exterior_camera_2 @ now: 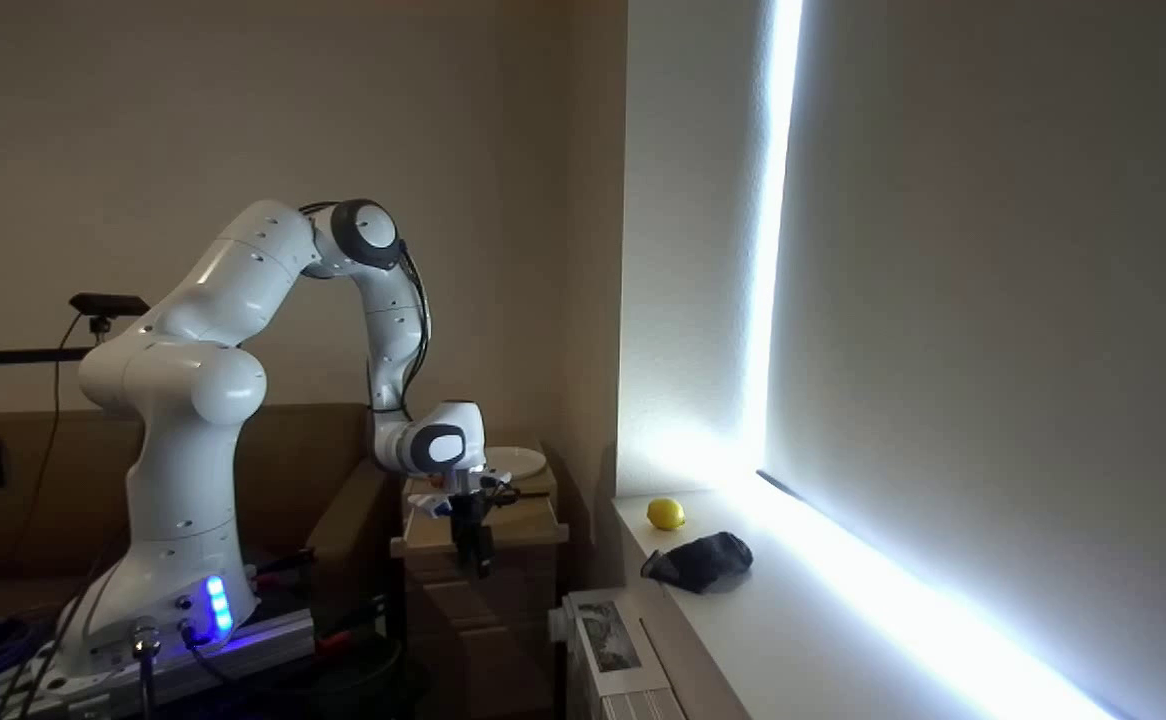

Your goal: Push the nightstand shelf backwards

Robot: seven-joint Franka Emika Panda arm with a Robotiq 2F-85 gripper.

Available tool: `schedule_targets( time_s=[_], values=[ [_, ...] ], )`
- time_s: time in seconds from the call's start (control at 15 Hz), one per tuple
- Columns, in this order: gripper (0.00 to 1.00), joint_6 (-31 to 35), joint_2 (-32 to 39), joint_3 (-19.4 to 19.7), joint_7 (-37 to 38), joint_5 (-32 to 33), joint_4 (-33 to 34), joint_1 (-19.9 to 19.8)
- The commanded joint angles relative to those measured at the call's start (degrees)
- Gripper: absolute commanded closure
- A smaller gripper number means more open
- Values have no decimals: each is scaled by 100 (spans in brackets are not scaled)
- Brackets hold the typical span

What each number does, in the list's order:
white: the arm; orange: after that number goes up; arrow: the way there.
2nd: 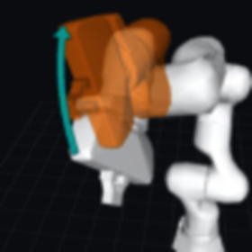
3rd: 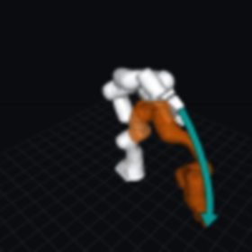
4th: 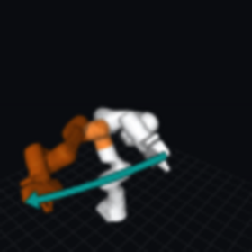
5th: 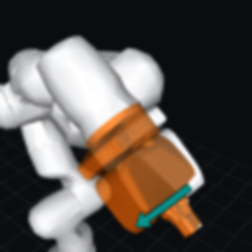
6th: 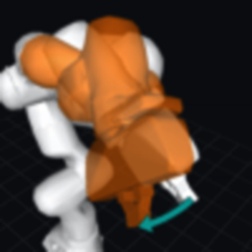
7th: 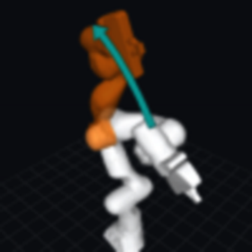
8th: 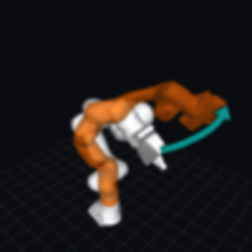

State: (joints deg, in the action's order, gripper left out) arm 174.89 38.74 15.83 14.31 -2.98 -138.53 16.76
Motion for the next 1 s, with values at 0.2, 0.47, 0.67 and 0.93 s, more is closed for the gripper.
schedule_targets(
  time_s=[0.2,0.47,0.67,0.93],
  values=[
    [0,434,941,-186,532,-379,853,217],
    [0,353,1164,-461,676,-724,1343,41],
    [0,265,1319,-554,745,-843,1639,87],
    [0,484,1280,-685,632,-711,1480,516]
  ],
)
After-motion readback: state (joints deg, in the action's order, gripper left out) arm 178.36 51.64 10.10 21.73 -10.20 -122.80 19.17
